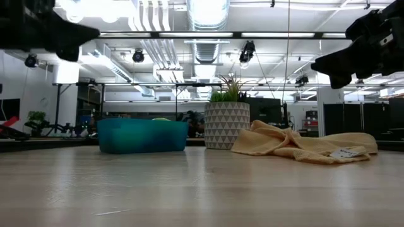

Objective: Pick and placing Produce into tupperware
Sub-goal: Return to Home Position

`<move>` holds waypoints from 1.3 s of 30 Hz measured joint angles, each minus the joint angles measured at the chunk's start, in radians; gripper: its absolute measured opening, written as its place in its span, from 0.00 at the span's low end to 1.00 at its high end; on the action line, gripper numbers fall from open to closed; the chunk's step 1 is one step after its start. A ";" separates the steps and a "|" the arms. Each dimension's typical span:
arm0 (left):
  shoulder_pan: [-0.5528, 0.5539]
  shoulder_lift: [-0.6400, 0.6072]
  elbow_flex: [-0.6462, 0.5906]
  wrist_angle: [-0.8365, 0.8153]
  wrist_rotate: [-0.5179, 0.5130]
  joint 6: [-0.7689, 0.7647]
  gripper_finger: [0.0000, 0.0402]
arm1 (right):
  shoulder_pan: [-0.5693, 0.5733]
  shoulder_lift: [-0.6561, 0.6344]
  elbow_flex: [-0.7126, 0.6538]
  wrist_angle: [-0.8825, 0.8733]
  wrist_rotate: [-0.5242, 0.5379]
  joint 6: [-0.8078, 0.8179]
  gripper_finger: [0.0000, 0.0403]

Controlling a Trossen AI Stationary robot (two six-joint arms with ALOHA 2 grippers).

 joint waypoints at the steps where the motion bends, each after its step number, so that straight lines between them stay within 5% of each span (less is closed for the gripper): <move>1: 0.016 -0.001 -0.014 -0.001 0.005 -0.013 0.00 | 0.000 0.000 0.000 -0.002 0.001 0.000 0.21; 24: 0.083 -0.040 -0.112 0.010 0.069 -0.004 0.00 | 0.000 0.000 0.000 -0.012 -0.002 0.006 0.18; 34: 0.083 -0.010 -0.112 0.009 0.062 -0.005 0.00 | 0.000 0.000 0.000 0.069 -0.179 -0.020 0.15; 39: 0.083 -0.010 -0.113 0.008 0.062 -0.006 0.00 | 0.000 0.000 0.000 0.044 -0.181 -0.058 0.11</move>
